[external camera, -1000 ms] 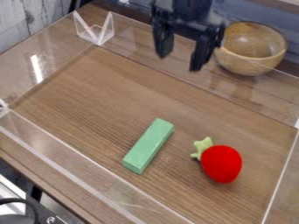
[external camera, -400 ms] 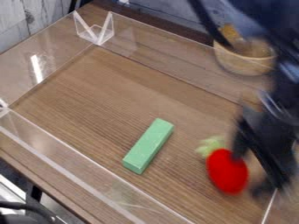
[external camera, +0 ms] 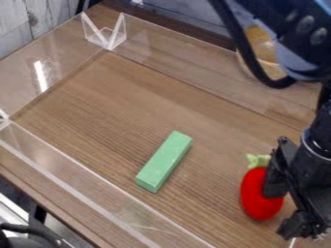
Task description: Move the red object to the left side of the table
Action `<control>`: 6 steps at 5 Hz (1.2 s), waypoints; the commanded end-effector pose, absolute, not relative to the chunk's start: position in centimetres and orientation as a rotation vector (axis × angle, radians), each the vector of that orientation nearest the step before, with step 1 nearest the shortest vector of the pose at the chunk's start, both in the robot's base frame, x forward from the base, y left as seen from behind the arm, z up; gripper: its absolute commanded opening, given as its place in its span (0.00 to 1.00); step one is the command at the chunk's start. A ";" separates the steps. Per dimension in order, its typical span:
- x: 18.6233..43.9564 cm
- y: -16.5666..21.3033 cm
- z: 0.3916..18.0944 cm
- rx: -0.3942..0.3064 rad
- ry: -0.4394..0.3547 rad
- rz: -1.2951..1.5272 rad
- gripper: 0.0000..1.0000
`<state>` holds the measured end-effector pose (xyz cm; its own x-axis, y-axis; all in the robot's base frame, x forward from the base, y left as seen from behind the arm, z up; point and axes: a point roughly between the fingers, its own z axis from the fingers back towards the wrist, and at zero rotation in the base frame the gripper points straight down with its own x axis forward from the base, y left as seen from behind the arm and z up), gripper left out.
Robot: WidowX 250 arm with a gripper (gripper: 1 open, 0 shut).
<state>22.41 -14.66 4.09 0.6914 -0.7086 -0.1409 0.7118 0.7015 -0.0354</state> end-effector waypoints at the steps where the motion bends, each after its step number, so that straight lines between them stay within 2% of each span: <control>1: 23.4 -13.6 4.1 0.034 0.118 -0.790 1.00; 6: 25.4 -9.3 2.1 0.128 0.117 -0.742 1.00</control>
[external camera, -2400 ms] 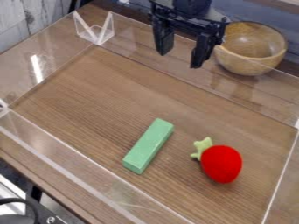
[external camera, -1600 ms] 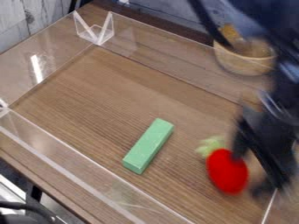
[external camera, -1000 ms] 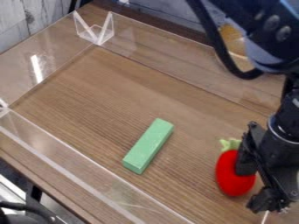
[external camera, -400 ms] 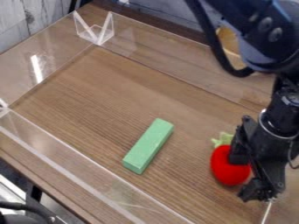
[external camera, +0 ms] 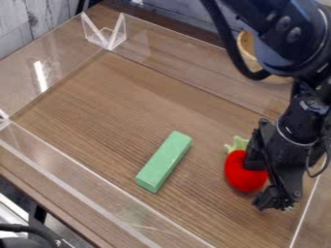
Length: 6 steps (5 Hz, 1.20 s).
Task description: Move the red object to the left side of the table
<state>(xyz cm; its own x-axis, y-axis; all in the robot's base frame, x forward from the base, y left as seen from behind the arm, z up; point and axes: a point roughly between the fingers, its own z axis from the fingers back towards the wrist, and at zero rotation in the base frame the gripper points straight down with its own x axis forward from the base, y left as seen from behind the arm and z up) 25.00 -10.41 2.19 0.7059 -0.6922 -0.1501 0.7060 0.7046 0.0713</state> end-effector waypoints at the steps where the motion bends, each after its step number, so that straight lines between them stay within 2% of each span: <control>1: 25.4 -8.7 1.8 0.140 0.108 -0.735 1.00; 6: 24.4 -7.4 0.6 0.154 0.099 -0.708 1.00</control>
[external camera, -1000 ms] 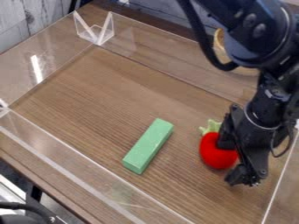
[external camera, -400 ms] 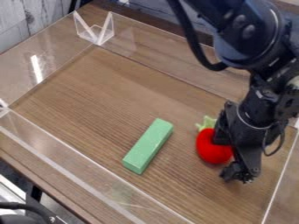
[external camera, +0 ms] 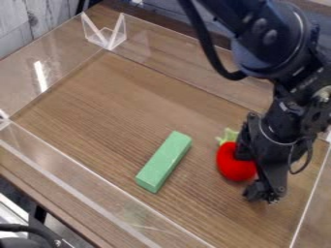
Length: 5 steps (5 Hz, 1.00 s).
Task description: Move the red object to the left side of the table
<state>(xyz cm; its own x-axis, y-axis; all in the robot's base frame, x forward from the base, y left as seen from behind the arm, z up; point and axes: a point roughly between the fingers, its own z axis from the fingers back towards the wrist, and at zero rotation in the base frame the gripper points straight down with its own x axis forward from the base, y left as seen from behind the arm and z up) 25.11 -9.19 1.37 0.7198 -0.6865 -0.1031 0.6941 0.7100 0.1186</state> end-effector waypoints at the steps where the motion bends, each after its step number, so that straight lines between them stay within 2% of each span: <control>1: 24.1 -7.2 0.3 0.155 0.103 -0.703 1.00; 5: 24.6 -5.8 -1.2 0.171 0.115 -0.697 1.00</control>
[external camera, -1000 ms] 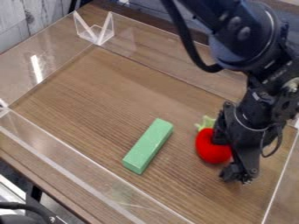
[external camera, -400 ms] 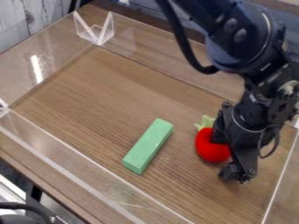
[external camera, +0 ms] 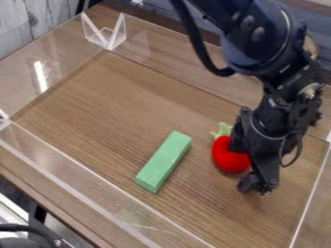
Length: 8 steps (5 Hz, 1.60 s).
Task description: Move the red object to the left side of the table
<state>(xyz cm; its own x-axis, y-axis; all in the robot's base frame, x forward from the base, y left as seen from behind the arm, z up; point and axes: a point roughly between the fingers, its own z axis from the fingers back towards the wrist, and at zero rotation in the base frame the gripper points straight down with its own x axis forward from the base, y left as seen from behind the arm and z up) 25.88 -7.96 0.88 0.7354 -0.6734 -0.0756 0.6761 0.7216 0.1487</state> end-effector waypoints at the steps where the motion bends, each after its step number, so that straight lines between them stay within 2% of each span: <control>1: 24.7 -5.4 -1.4 0.171 0.118 -0.688 0.00; 5: 24.7 -4.6 -0.6 0.115 0.117 -0.606 0.00; 8: 24.5 -4.3 0.8 0.058 0.105 -0.536 0.00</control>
